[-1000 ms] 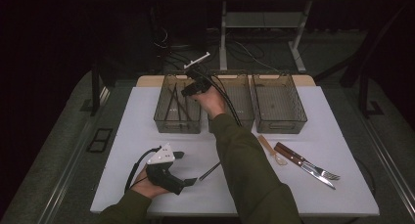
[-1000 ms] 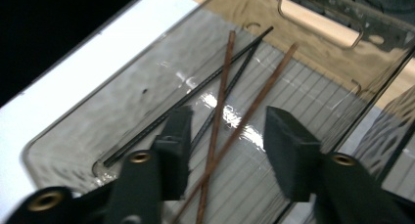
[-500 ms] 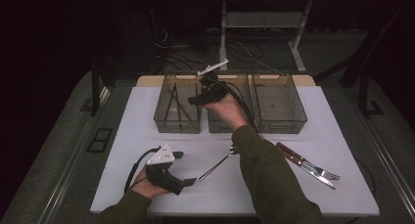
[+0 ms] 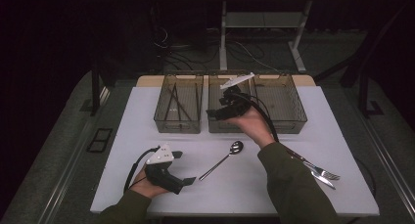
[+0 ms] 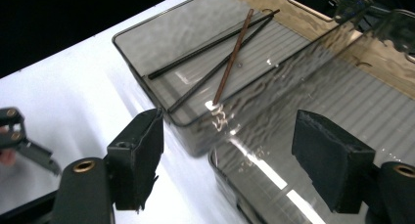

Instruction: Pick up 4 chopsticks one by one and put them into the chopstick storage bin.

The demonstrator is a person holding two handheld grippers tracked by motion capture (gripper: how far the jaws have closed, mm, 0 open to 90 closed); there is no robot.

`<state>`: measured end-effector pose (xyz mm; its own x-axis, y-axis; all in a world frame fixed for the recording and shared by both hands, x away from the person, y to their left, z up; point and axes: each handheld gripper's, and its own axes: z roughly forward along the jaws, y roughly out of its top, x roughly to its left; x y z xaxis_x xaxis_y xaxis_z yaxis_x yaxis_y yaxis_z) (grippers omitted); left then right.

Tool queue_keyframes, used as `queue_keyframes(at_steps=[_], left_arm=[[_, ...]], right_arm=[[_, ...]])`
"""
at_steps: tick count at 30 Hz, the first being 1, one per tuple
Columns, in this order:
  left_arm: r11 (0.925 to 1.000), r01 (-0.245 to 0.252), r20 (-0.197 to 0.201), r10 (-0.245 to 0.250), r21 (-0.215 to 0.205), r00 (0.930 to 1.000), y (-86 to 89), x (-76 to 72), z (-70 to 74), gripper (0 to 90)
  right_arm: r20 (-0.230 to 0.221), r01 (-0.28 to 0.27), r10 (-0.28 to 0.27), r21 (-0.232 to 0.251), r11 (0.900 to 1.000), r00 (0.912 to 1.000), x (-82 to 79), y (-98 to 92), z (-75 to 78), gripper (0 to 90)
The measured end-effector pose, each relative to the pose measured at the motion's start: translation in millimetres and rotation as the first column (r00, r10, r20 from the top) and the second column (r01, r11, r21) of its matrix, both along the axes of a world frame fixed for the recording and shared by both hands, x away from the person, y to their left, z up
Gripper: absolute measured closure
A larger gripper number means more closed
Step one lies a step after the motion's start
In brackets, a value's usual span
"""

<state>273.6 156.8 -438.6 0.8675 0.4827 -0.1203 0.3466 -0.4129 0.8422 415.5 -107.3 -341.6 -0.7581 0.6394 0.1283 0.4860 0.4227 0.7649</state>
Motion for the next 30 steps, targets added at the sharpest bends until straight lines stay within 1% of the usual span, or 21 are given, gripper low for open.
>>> queue_keyframes(at_steps=[4,6,8,11,13,15,22,25,30], left_arm=[[1.0,-0.003,-0.006,0.003,0.001,1.0,-0.1,0.2,-0.6,0.0],[1.0,-0.003,-0.007,0.003,0.003,1.0,0.2,0.5,-0.9,0.0],[1.0,-0.004,-0.008,0.004,0.003,1.0,0.3,0.6,-0.9,0.0],[1.0,-0.001,-0.007,0.001,0.01,1.0,0.4,0.8,-1.1,0.0],[0.9999,0.003,-0.004,-0.003,0.016,1.0,0.4,0.9,-1.2,0.0],[0.9999,0.005,-0.005,-0.005,0.016,1.0,-0.2,0.5,-1.2,0.0],[0.9998,0.005,-0.005,-0.005,0.019,1.0,0.1,0.8,-1.4,0.0],[0.9997,0.007,-0.006,-0.007,0.024,1.0,-0.1,0.9,-1.5,0.0],[0.9997,0.006,-0.007,-0.006,0.023,1.0,-0.5,1.2,-2.0,0.0]], right_arm=[[0.01,-0.001,0.001,0.015,1.0,1.0,-8.2,-14.2,0.0,27.8],[-0.002,0.003,-0.003,0.028,1.0,1.0,-13.0,-20.5,-1.4,27.9],[-0.004,0.001,-0.001,0.036,0.999,1.0,-17.5,-26.8,-4.3,27.9],[-0.007,0.003,-0.002,0.037,0.999,1.0,-23.3,-36.3,-9.9,27.9],[-0.001,0.007,-0.007,0.036,0.999,1.0,-26.7,-43.4,-13.8,27.9],[-0.016,0.017,-0.016,0.035,0.999,0.9997,-30.7,-50.7,-17.6,28.0],[-0.042,0.067,-0.065,0.04,0.997,0.997,-40.9,-78.5,-35.3,28.5],[-0.047,0.085,-0.083,0.043,0.995,0.9955,-46.4,-91.7,-41.1,28.5],[-0.044,0.099,-0.097,0.052,0.994,0.9943,-55.2,-109.7,-45.2,28.5]])
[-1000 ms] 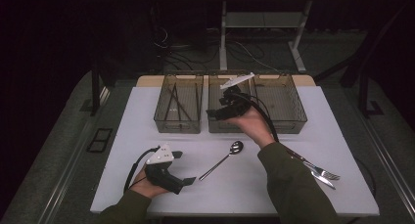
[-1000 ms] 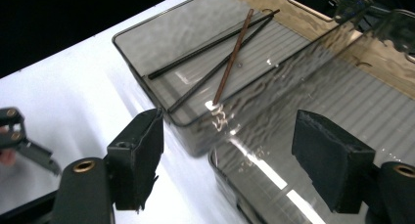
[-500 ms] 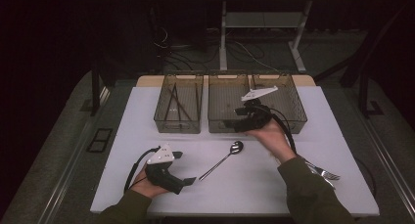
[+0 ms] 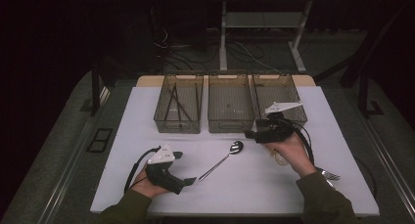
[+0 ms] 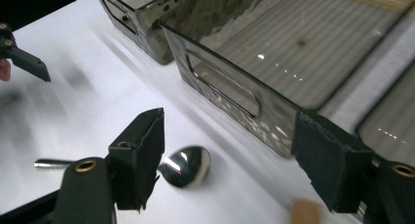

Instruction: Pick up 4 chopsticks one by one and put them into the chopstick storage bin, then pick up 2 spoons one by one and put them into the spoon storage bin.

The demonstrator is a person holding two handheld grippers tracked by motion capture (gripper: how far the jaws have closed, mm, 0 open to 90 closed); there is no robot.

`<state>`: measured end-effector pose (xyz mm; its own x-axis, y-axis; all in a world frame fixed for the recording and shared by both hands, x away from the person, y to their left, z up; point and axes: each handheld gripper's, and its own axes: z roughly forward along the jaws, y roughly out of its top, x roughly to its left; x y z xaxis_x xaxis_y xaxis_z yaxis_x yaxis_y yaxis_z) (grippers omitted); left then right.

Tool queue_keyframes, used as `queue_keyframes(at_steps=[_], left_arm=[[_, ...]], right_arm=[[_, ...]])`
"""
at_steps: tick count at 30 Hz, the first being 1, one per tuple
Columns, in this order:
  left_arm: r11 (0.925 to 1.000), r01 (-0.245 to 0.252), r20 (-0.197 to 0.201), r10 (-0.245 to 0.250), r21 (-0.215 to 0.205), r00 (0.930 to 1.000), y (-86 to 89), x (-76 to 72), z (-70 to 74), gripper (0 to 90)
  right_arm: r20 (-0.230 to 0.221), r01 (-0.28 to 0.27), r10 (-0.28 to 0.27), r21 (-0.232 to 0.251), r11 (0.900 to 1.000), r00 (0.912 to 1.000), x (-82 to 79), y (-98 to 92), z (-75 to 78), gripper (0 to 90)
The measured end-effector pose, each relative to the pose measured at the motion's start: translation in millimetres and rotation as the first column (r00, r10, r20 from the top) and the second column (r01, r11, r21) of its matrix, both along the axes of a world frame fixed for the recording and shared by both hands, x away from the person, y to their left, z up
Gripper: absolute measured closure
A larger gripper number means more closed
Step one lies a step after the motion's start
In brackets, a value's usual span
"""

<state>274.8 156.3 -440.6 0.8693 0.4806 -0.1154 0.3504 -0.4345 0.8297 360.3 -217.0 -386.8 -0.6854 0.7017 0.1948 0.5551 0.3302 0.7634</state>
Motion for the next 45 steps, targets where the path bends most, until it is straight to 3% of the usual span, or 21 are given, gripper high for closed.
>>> queue_keyframes(at_steps=[10,16,24,35,45], left_arm=[[1.0,-0.001,-0.006,0.001,0.0,1.0,-0.7,-0.1,-0.4,0.0],[1.0,-0.001,-0.003,0.001,0.0,1.0,-0.6,-0.6,-0.1,0.0],[1.0,0.001,0.0,-0.001,0.002,1.0,-0.7,-0.9,0.4,0.0],[1.0,0.002,-0.001,-0.002,0.002,1.0,-0.9,-0.6,-0.3,0.0],[1.0,0.003,-0.005,-0.003,0.007,1.0,-1.2,0.4,-0.6,0.0]], right_arm=[[0.002,0.003,-0.003,-0.022,1.0,1.0,-17.7,-27.0,-4.6,28.6],[-0.014,0.013,-0.014,-0.047,0.999,0.9998,-25.8,-41.2,-11.2,34.6],[-0.058,0.06,-0.065,-0.084,0.995,0.9962,-23.6,-55.9,-27.7,38.9],[-0.076,0.091,-0.1,-0.115,0.989,0.9921,-12.0,-56.5,-42.2,44.1],[-0.073,0.073,-0.082,-0.12,0.99,0.994,-2.9,-45.1,-51.0,50.5]])
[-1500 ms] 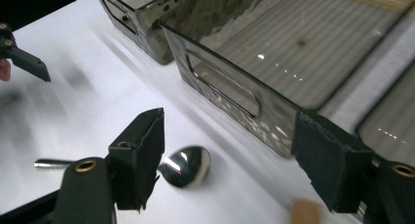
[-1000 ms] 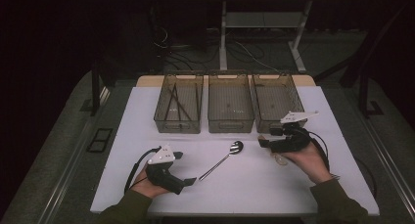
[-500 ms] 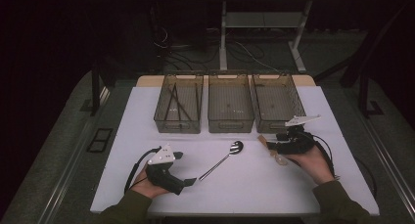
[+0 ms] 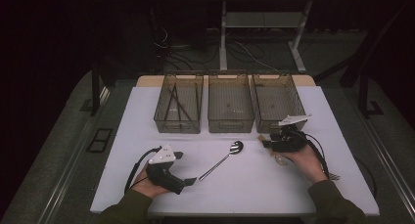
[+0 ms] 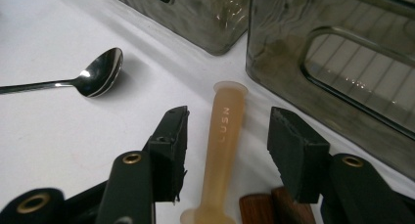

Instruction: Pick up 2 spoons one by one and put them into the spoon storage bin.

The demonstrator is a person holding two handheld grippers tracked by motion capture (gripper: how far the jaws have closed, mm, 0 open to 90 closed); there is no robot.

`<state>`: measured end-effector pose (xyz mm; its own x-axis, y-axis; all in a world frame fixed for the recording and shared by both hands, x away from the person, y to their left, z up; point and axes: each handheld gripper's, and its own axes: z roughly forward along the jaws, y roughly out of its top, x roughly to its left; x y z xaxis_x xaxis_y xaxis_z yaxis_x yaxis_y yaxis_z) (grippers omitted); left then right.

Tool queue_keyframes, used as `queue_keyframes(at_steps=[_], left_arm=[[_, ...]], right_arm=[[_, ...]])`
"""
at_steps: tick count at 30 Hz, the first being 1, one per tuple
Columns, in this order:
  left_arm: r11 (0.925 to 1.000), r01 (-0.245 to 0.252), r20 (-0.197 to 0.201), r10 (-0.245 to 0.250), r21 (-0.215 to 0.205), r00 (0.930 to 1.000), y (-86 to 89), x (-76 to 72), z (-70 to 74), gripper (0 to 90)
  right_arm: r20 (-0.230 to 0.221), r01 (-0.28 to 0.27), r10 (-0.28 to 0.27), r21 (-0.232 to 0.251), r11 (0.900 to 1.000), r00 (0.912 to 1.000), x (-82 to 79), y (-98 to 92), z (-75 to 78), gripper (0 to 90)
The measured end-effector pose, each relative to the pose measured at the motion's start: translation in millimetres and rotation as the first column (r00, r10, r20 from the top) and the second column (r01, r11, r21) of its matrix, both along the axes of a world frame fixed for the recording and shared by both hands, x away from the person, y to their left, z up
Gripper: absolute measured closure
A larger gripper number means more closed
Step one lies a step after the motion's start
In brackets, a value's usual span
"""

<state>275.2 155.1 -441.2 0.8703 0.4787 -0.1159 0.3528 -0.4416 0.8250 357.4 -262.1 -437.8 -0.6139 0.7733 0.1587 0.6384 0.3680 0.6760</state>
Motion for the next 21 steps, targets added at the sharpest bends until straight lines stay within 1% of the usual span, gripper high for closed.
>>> queue_keyframes(at_steps=[4,6,8,9,11,12,14,19,21], left_arm=[[1.0,-0.002,-0.001,0.002,-0.003,1.0,0.1,0.2,-0.1,0.0],[1.0,-0.003,-0.002,0.003,-0.003,1.0,0.5,0.3,-0.1,0.0],[1.0,-0.003,-0.001,0.003,-0.004,1.0,0.4,0.3,0.0,0.0],[1.0,-0.003,-0.001,0.003,-0.003,1.0,0.3,0.2,-0.2,0.0],[1.0,-0.001,-0.001,0.001,-0.001,1.0,0.1,0.1,-0.1,0.0],[1.0,-0.001,-0.001,0.001,-0.001,1.0,0.1,0.1,-0.1,0.0],[1.0,-0.004,-0.001,0.004,-0.004,1.0,0.2,-0.1,0.0,0.0],[1.0,-0.003,-0.001,0.003,-0.002,1.0,0.2,0.0,-0.1,0.0],[1.0,-0.004,-0.001,0.004,-0.002,1.0,0.3,0.0,0.0,0.0]], right_arm=[[0.006,-0.003,0.003,-0.02,1.0,1.0,5.3,4.7,-4.1,54.0],[0.002,-0.002,0.002,-0.025,1.0,1.0,7.0,5.9,-5.5,56.1],[-0.004,-0.007,0.007,-0.026,1.0,1.0,7.9,7.9,-6.4,57.5],[0.001,-0.016,0.016,-0.036,0.999,0.9999,8.5,8.2,-6.7,58.0],[-0.007,-0.016,0.016,-0.037,0.999,0.9999,8.6,10.5,-7.7,59.4],[-0.017,-0.027,0.026,-0.044,0.999,0.9995,8.7,11.7,-8.4,60.2],[-0.007,-0.027,0.026,-0.058,0.998,0.9996,8.3,13.2,-8.4,61.9],[-0.001,-0.021,0.021,-0.078,0.997,0.9998,8.1,13.5,-8.2,66.6],[0.013,-0.026,0.028,-0.092,0.995,0.9995,7.6,14.5,-8.6,68.1]])
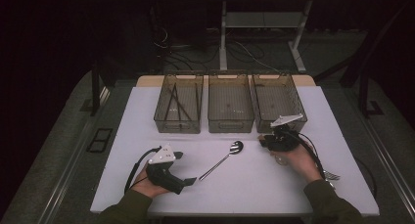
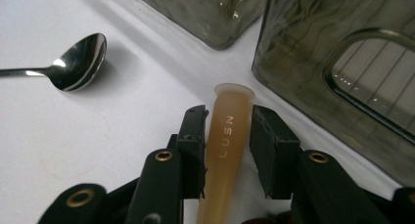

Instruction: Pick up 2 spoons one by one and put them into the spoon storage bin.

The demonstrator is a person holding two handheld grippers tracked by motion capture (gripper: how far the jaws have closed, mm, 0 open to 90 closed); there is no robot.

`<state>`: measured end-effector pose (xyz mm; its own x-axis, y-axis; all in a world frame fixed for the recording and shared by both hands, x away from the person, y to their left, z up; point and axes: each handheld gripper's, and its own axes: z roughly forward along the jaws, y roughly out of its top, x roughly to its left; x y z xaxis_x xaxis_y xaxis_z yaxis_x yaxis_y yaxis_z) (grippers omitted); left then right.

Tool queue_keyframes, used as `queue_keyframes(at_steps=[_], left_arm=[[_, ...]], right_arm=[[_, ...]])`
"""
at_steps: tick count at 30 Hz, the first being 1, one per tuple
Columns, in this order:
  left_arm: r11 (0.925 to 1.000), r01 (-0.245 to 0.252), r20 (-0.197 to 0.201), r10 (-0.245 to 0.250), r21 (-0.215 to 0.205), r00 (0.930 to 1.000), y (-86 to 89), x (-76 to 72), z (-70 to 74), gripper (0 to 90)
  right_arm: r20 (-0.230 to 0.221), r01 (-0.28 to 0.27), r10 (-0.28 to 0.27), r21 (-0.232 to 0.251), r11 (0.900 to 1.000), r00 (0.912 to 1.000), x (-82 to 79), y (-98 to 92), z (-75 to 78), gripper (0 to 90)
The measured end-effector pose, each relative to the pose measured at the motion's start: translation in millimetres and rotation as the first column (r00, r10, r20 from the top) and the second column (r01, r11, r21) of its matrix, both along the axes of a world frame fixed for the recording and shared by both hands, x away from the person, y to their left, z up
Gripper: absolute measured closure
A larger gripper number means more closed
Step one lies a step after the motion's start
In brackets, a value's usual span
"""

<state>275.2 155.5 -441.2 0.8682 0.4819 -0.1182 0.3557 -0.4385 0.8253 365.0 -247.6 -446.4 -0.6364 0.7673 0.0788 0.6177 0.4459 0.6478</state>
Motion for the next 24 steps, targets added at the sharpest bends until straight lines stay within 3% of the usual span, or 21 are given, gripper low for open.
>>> queue_keyframes(at_steps=[10,24], left_arm=[[1.0,0.002,0.0,-0.002,0.0,1.0,0.0,0.1,0.0,0.0],[1.0,0.002,-0.006,-0.002,-0.005,1.0,0.9,1.4,-0.7,0.0]], right_arm=[[0.012,0.008,-0.007,-0.018,1.0,0.9999,-0.6,0.6,0.3,73.5],[0.018,0.004,-0.005,0.027,1.0,0.9998,-4.6,-1.9,9.3,73.7]])
